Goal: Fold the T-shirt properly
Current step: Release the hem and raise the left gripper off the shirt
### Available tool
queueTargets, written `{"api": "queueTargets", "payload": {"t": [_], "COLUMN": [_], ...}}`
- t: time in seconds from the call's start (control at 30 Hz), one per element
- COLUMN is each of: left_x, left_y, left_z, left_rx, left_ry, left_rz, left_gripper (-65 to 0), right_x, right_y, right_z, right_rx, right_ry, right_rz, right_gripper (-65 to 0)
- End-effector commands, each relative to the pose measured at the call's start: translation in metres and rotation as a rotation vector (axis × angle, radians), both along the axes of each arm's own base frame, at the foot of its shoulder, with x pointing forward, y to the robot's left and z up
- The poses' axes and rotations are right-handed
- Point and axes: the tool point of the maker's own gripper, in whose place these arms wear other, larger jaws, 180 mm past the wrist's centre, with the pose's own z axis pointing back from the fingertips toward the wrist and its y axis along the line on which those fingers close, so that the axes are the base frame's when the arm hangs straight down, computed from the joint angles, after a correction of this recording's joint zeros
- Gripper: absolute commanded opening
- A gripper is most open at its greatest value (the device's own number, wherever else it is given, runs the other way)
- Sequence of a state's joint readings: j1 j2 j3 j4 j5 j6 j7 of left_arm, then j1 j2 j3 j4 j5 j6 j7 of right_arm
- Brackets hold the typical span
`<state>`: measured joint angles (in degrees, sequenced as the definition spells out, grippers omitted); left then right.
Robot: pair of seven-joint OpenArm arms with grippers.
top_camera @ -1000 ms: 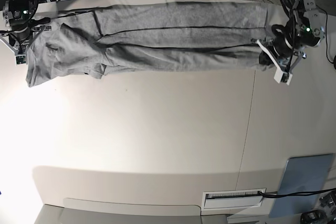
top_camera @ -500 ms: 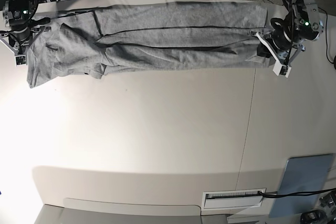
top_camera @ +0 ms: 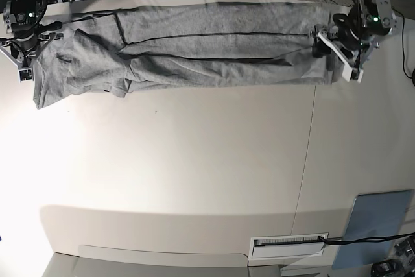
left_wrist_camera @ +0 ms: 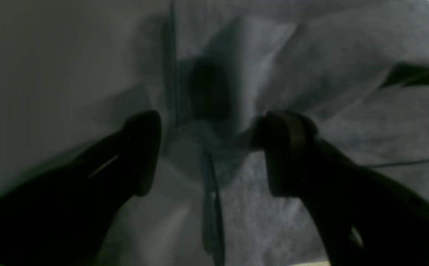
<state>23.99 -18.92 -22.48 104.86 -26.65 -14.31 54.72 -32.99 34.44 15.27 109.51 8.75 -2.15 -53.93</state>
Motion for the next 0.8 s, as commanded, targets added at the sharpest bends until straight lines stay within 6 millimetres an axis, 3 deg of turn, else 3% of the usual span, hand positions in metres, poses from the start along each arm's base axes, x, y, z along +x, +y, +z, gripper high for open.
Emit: {"api": "queueTargets", "payload": {"t": [0.0,0.1,0.33,0.53,0.63,0.77], "left_x": [0.003,0.004,-0.006,-0.016,-0.018,-0.013], "left_y": [0.005,-0.003,-0.018,-0.029,-0.033,-0.031], "left_z": [0.003,-0.003,-0.027,-0.032,-0.031,-0.028], "left_rx": [0.001,-0.095,-0.278,-0.344,-0.353,-0.309], "left_ry": [-0.015,-0.031,0.007,0.053,0.058,0.043], "left_rz": [0.009,0.039,0.100,0.066,0.030,-0.006], "left_gripper": [-21.5,-23.0,-35.6,-60.5,-65.0,-65.0], "right_x": [0.009,0.010,0.010,0.011,0.012,0.016], "right_y": [-0.007,-0.007,-0.007,-0.006,-0.006,-0.005], "right_z": [0.015,0.015,0.015,0.016,0.016,0.019], "right_rx": [-0.048,-0.048,-0.048,-0.048,-0.049,-0.050], "right_ry": [-0.039,-0.042,-0.042,-0.046,-0.052,-0.074], "right_rz": [0.017,0.020,0.019,0.023,0.027,0.041], "right_gripper": [-65.0,-65.0,-65.0,-65.0,-65.0,-65.0]}}
